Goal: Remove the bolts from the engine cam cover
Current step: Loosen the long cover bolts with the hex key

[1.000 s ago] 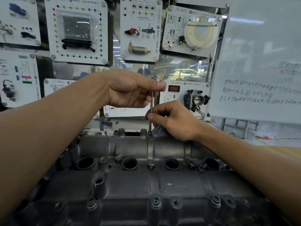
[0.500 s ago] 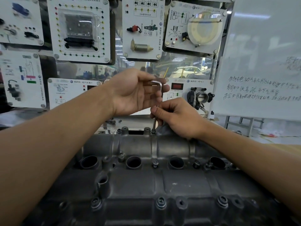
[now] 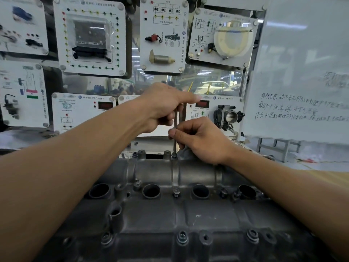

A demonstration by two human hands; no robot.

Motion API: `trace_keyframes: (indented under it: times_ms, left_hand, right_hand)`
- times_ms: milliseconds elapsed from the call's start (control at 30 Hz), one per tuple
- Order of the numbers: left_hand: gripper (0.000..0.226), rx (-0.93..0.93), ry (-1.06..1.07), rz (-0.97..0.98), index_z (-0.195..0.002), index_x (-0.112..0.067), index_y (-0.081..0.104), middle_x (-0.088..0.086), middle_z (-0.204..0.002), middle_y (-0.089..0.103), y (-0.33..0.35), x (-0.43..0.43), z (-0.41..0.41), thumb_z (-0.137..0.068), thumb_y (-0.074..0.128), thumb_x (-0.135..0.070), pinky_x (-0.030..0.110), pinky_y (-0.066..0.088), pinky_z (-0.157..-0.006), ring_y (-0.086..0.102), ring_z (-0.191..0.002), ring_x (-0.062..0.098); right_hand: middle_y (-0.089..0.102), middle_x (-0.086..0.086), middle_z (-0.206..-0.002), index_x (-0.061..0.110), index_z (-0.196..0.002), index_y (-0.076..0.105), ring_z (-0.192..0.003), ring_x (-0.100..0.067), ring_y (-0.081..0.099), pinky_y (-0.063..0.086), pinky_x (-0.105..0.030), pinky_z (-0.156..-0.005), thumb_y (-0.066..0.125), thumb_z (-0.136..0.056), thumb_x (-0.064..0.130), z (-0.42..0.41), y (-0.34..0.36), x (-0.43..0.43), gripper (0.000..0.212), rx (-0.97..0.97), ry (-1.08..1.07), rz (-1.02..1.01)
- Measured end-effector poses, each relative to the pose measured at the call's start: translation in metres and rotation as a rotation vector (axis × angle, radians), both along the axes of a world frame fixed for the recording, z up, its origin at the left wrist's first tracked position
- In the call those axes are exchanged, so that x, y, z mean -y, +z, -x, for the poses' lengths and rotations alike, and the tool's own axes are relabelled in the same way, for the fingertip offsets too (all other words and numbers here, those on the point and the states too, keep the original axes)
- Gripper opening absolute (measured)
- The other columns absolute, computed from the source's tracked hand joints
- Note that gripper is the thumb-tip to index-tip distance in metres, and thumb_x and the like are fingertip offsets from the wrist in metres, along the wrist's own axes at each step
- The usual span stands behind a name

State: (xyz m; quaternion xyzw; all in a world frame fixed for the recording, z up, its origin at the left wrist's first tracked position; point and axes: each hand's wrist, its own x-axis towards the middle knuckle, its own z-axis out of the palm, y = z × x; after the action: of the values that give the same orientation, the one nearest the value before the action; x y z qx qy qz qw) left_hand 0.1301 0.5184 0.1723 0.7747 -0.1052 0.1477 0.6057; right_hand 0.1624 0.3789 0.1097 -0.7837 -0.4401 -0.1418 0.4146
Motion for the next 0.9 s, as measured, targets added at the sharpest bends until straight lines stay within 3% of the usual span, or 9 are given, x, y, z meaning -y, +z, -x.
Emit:
trace_keyframes:
  times_ms: [100, 200, 333, 400, 500, 600, 667, 733, 900]
  left_hand:
    - [0.014, -0.03, 0.033, 0.231, -0.074, -0.01, 0.056, -0.001, -0.047, 0.049, -0.003, 0.009, -0.001, -0.088, 0.059, -0.009, 0.015, 0.032, -0.036, 0.031, -0.03, 0.006]
    - [0.016, -0.135, -0.174, 0.407, -0.078, -0.009, 0.055, 0.003, -0.058, 0.057, -0.002, 0.001, 0.005, -0.093, 0.048, -0.008, 0.017, 0.045, -0.041, 0.045, -0.036, 0.007]
    - [0.017, -0.226, -0.519, 0.488, -0.095, -0.006, 0.058, 0.011, -0.083, 0.069, -0.004, -0.022, 0.01, -0.094, 0.041, -0.008, 0.037, 0.061, -0.074, 0.073, -0.08, 0.025]
    - [0.021, -0.272, -0.651, 0.445, -0.104, -0.005, 0.059, 0.016, -0.1, 0.071, -0.006, -0.027, 0.012, -0.092, 0.042, -0.009, 0.043, 0.057, -0.09, 0.069, -0.107, 0.033]
    - [0.03, -0.3, -0.761, 0.374, -0.118, -0.005, 0.059, 0.018, -0.115, 0.069, -0.006, -0.032, 0.011, -0.09, 0.048, -0.01, 0.043, 0.052, -0.098, 0.061, -0.12, 0.034]
    - [0.026, -0.298, -0.718, 0.322, -0.112, -0.005, 0.063, 0.011, -0.102, 0.073, 0.0, -0.033, 0.009, -0.088, 0.058, -0.014, 0.035, 0.059, -0.084, 0.07, -0.105, 0.025]
    - [0.025, -0.213, -0.501, 0.147, -0.097, -0.01, 0.068, 0.002, -0.08, 0.071, 0.0, -0.02, 0.008, -0.077, 0.07, -0.024, 0.026, 0.059, -0.061, 0.073, -0.071, 0.014]
    - [0.028, -0.097, -0.209, 0.029, -0.082, -0.012, 0.068, -0.002, -0.061, 0.06, -0.003, -0.003, 0.004, -0.07, 0.079, -0.034, 0.021, 0.045, -0.04, 0.052, -0.039, 0.007]
    - [0.025, -0.075, -0.01, 0.106, -0.097, -0.004, 0.07, 0.003, -0.066, 0.057, -0.003, 0.002, -0.001, -0.091, 0.065, -0.028, 0.014, 0.027, -0.034, 0.026, -0.028, 0.004]
  right_hand:
    - [0.052, -0.033, -0.065, -0.01, -0.068, 0.059, -0.056, -0.02, 0.04, 0.035, -0.03, -0.057, 0.063, -0.096, 0.025, -0.002, 0.0, 0.0, 0.045, 0.005, -0.013, -0.004]
    - [0.058, -0.032, -0.069, -0.009, -0.074, 0.066, -0.057, -0.018, 0.045, 0.038, -0.028, -0.057, 0.063, -0.096, 0.026, -0.006, 0.0, 0.001, 0.041, -0.01, -0.027, -0.022]
    - [0.063, -0.023, -0.066, -0.005, -0.077, 0.069, -0.058, -0.014, 0.05, 0.042, -0.027, -0.059, 0.063, -0.096, 0.021, -0.007, 0.001, 0.001, 0.033, -0.026, -0.026, -0.048]
    - [0.062, -0.017, -0.062, 0.005, -0.07, 0.069, -0.058, -0.01, 0.052, 0.042, -0.027, -0.061, 0.063, -0.096, 0.015, -0.007, 0.0, 0.001, 0.029, -0.017, -0.021, -0.053]
    - [0.061, -0.004, -0.061, 0.02, -0.064, 0.064, -0.057, -0.006, 0.051, 0.043, -0.026, -0.061, 0.062, -0.096, 0.014, -0.005, 0.0, 0.0, 0.032, -0.021, -0.022, -0.053]
    - [0.061, -0.008, -0.062, 0.007, -0.069, 0.068, -0.058, -0.009, 0.051, 0.044, -0.03, -0.063, 0.064, -0.095, 0.017, -0.004, 0.001, 0.001, 0.029, -0.021, -0.036, -0.051]
    - [0.06, -0.018, -0.062, 0.005, -0.068, 0.067, -0.058, -0.013, 0.05, 0.042, -0.032, -0.063, 0.064, -0.095, 0.019, -0.003, 0.001, 0.001, 0.031, -0.033, -0.033, -0.048]
    - [0.058, -0.029, -0.066, -0.004, -0.068, 0.063, -0.058, -0.019, 0.046, 0.04, -0.033, -0.063, 0.063, -0.096, 0.019, -0.003, 0.0, 0.001, 0.037, -0.033, -0.013, -0.041]
    - [0.053, -0.009, -0.058, 0.002, -0.062, 0.06, -0.056, -0.017, 0.042, 0.037, -0.032, -0.06, 0.063, -0.097, 0.021, -0.002, 0.001, -0.001, 0.039, -0.027, 0.005, -0.012]
